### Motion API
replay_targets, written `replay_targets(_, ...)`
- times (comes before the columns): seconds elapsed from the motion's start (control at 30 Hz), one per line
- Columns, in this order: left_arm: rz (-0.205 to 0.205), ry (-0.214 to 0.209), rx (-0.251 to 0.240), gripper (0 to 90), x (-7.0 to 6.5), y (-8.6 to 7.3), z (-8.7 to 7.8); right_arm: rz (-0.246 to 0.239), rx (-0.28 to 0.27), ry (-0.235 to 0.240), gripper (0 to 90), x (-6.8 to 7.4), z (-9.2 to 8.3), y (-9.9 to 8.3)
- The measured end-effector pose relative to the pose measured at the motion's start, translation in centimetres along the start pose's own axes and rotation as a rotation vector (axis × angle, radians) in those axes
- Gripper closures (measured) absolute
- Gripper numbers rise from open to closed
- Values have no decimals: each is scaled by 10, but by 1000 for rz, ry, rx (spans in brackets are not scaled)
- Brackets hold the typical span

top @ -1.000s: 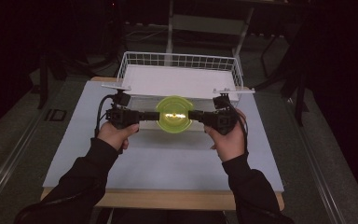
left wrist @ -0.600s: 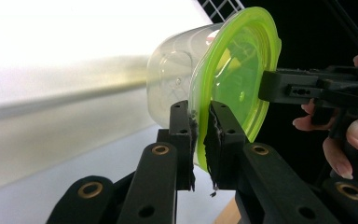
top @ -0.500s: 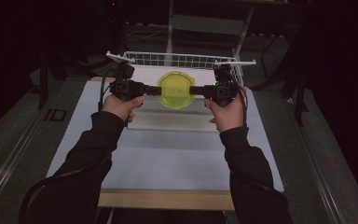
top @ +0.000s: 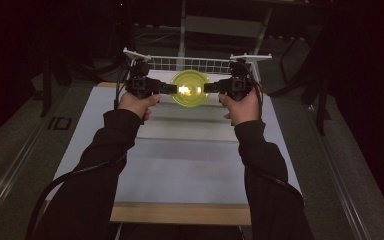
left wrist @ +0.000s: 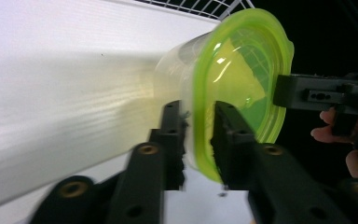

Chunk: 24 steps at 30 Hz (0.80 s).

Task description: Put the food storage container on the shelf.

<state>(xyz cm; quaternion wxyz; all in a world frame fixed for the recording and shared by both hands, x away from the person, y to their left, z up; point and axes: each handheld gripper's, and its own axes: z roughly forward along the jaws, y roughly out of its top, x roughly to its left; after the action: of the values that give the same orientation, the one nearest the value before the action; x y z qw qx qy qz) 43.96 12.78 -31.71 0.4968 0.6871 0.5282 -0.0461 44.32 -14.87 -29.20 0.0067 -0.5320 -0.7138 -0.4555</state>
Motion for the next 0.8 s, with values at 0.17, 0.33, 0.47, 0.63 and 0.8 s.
replay_targets(0.17, 8, 21, -20, 709, -2, 5, 5, 38, 8, 22, 808, -11, 4, 8)
replay_targets(0.33, 14, 34, -11, 683, -1, 9, 13, 47, 15, 21, 766, -18, 10, 15)
replay_targets(0.47, -1, 42, -27, 635, 2, 12, 17, 29, 3, -7, 692, -21, 12, 21)
replay_targets(0.63, -4, 62, -48, 519, 1, 13, 24, 6, -5, -49, 619, -25, 16, 23)
replay_targets(0.8, 10, 50, -71, 423, -2, 13, 20, -30, -32, -55, 513, -25, 14, 22)
